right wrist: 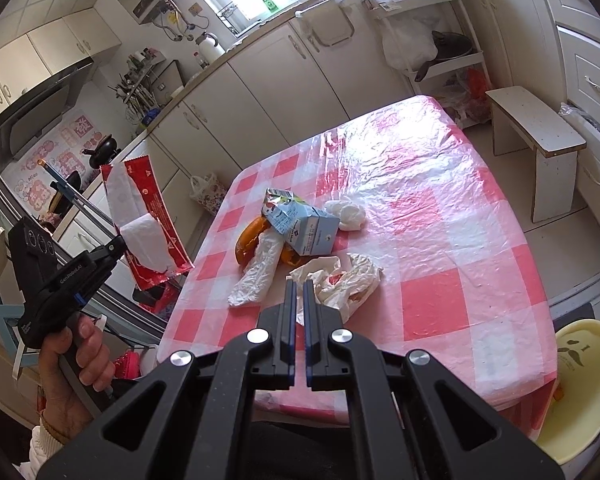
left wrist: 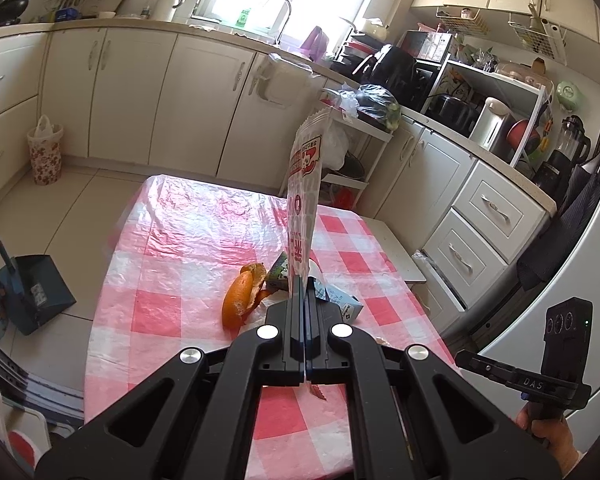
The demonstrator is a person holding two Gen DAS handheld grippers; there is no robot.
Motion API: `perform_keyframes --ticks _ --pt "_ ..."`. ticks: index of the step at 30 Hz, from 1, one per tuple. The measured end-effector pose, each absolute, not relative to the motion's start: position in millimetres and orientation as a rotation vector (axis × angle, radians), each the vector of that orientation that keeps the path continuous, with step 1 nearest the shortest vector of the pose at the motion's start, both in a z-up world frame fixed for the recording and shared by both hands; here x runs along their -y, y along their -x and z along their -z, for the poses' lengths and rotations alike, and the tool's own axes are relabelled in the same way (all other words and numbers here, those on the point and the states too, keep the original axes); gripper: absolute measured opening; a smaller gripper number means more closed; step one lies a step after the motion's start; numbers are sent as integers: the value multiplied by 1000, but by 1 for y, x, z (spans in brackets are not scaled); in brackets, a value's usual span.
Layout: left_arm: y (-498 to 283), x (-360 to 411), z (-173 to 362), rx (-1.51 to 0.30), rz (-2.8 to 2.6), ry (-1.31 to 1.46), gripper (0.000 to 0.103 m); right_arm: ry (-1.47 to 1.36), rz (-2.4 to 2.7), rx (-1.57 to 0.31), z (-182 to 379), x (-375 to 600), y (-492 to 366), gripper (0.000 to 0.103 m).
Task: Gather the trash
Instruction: 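Grasp the crumpled white tissue with the right gripper while the left holds the bag, then carry the paper bag and tissue in both grippers over the yellow bin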
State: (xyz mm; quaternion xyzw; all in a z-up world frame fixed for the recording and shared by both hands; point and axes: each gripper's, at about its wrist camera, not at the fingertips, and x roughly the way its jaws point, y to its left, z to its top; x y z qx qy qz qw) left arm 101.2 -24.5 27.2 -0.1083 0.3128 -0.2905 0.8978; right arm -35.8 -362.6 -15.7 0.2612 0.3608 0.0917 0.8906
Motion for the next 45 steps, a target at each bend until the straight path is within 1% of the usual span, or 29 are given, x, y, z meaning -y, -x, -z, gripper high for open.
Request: perform_keyframes --ticks 15,20,21,22,23,24,25,31,33,35,36,37,38,39,45 --pt "-99 31 -27 -650 600 208 1 -559 -202 -719 12 371 44 4" --pt "-99 37 -25 -658 598 200 1 -557 -209 -761 19 370 38 4" --pt "-99 38 -24 -660 598 198 1 -554 -204 -778 21 369 33 6" --pt "-99 39 -23 -663 599 195 1 -553 -202 -788 24 368 29 25" --pt "-99 40 -23 -665 599 193 1 -545 -195 -796 25 367 24 64" --pt "-99 40 -23 -665 600 192 1 -522 -173 -796 26 365 17 78" --pt "-99 39 -23 -665 601 191 1 -503 -163 -798 29 363 11 84" --pt "-99 36 -24 -659 597 208 1 -411 -181 -944 62 342 -32 83" --pt "-100 35 -24 -657 596 212 1 -364 -202 -983 73 330 -38 71" --pt "-99 33 -25 -656 598 214 1 -343 -225 -1014 81 323 -40 43" --pt "-99 34 -25 -655 599 213 1 -331 -232 -998 80 321 -37 43" --pt "-98 34 -25 -655 601 211 1 -321 -239 -998 79 320 -36 40" --pt "-98 34 -25 -654 602 209 1 -315 -244 -990 78 320 -34 30" --pt "-98 35 -25 -654 603 206 1 -312 -244 -982 76 321 -31 28" --pt "-97 36 -25 -656 607 197 1 -324 -214 -904 59 340 -6 27"
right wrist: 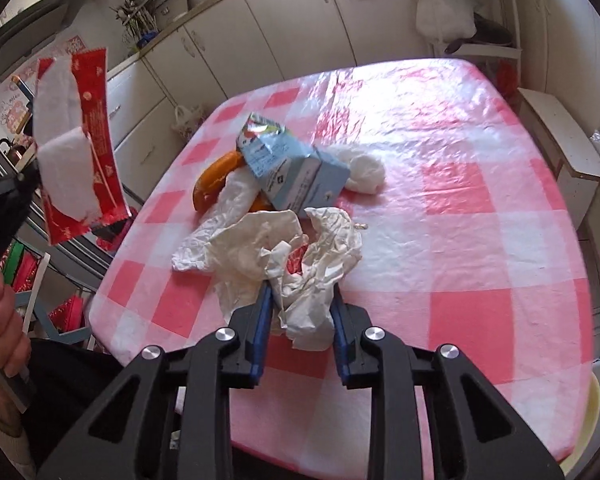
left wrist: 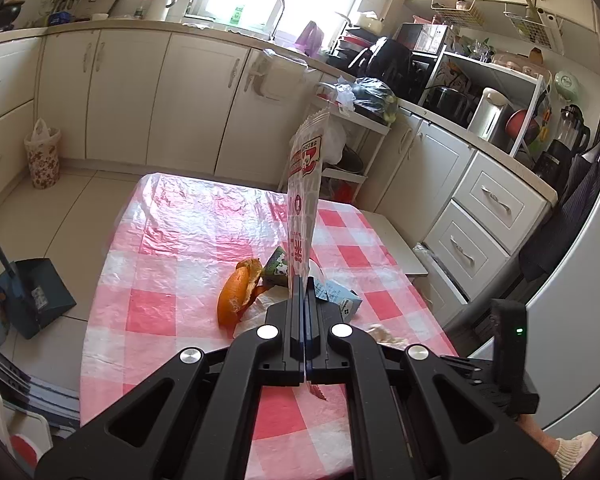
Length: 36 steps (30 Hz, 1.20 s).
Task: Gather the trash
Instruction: 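Carry the paper bag and tissue in both grippers over the yellow bin, then open both grippers to drop the bag and tissue into the bin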
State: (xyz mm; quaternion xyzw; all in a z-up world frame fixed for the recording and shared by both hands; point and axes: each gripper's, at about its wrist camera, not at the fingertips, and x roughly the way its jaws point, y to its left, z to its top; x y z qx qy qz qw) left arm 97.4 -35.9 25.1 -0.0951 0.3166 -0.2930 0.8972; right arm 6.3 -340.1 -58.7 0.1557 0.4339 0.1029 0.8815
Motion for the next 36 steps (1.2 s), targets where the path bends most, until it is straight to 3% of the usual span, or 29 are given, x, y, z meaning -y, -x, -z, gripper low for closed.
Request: perform_keyframes --ticks 13,20,29,36 --pt "-84 51 -36 -626 720 193 1 -459 -60 -752 25 426 84 27" --pt "-54 98 -46 -646 848 176 1 -503 48 -718 31 471 130 27" --pt "5 234 -36 -784 1092 90 1 -521 229 -823 88 519 170 28" --pt "45 354 6 -973 1188 -32 1 -619 285 -885 143 550 183 29"
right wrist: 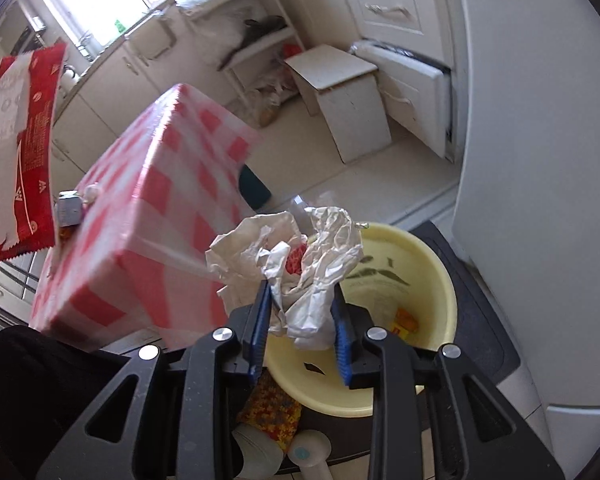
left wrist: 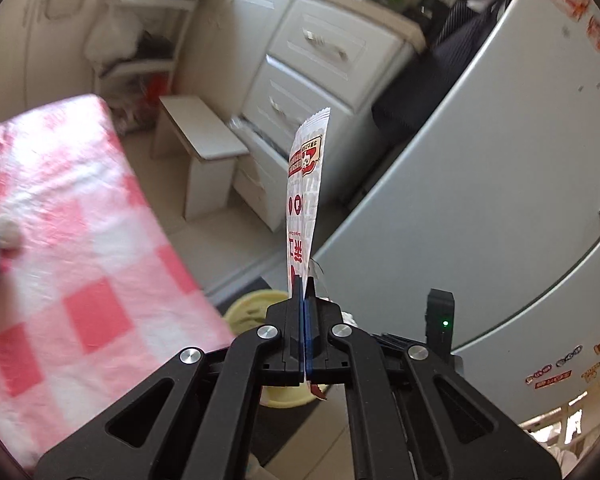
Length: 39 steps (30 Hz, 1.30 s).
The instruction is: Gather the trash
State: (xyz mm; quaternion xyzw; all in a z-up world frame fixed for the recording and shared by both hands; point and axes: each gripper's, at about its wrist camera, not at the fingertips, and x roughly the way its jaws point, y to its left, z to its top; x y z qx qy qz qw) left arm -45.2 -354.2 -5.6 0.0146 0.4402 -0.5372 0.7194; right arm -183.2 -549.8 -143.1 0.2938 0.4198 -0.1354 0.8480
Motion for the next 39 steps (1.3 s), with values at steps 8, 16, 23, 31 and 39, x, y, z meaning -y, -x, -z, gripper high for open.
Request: perform_keyframes --ticks 8,16,23,31,39 --pt "72 447 85 -1223 1145 -185 1 -688 347 -915 176 579 204 50" --pt "61 433 71 -1135 1073 -148 61 -752 422 -846 155 595 224 57" --pt "39 348 -6 -862 941 66 93 -655 285 -713 83 547 184 69" --pt "-4 203 -64 -656 676 33 95 -553 48 -580 -3 438 112 84" --pt "-55 62 -59 -665 417 51 95 -468 -109 -540 -42 334 57 88"
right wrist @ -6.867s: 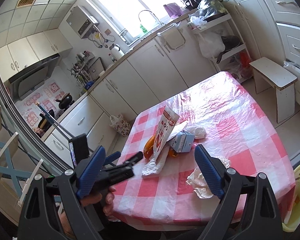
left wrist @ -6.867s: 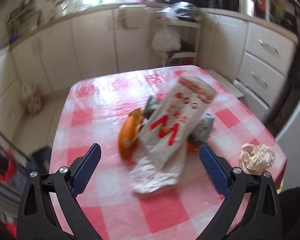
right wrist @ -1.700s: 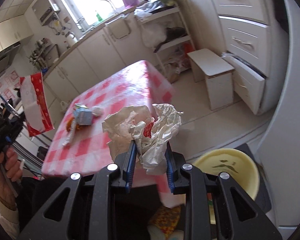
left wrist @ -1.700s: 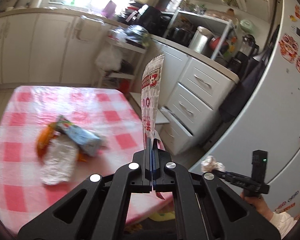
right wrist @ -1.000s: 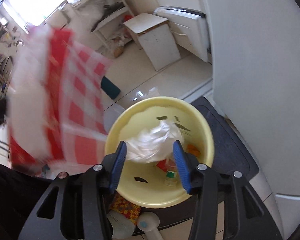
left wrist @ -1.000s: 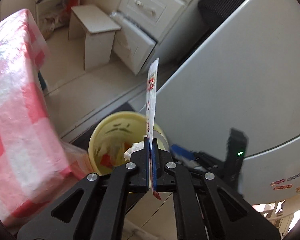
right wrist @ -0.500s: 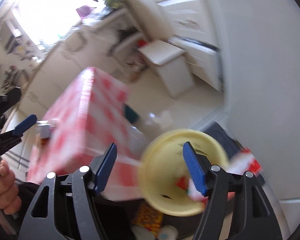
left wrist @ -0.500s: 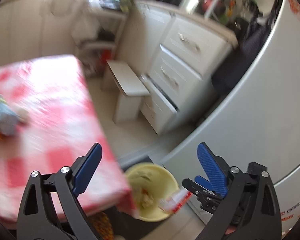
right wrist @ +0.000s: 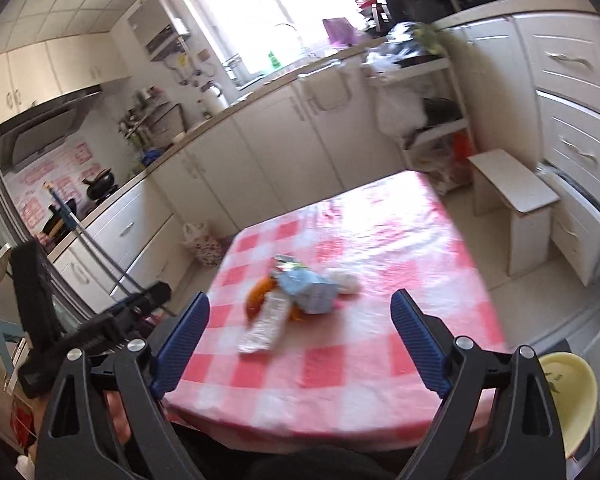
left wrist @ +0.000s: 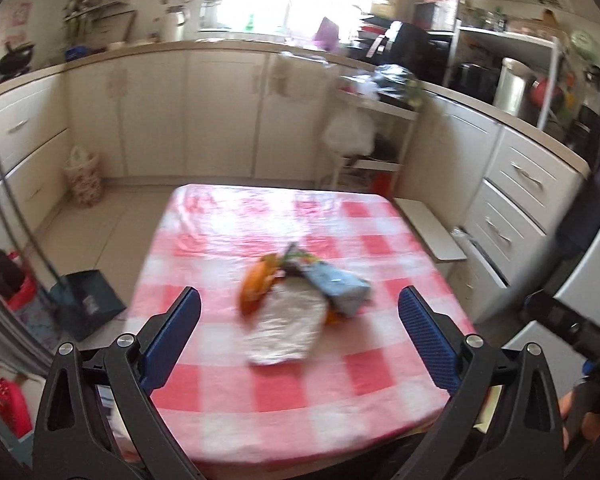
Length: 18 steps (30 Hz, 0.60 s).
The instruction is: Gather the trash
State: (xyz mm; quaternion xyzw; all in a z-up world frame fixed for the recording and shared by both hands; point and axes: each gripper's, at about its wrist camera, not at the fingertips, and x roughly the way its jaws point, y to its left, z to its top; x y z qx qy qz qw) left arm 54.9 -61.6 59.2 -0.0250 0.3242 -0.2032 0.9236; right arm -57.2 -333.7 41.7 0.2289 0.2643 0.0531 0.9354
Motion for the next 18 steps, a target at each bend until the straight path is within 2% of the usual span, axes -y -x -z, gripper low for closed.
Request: perform_keyframes --ticks 5,18 --pt "-69 21 -39 -683 372 121 95 -412 -101 -538 -34 298 36 89" --pt "-67 12 -23 -686 385 119 96 -413 -34 -616 -19 275 21 91"
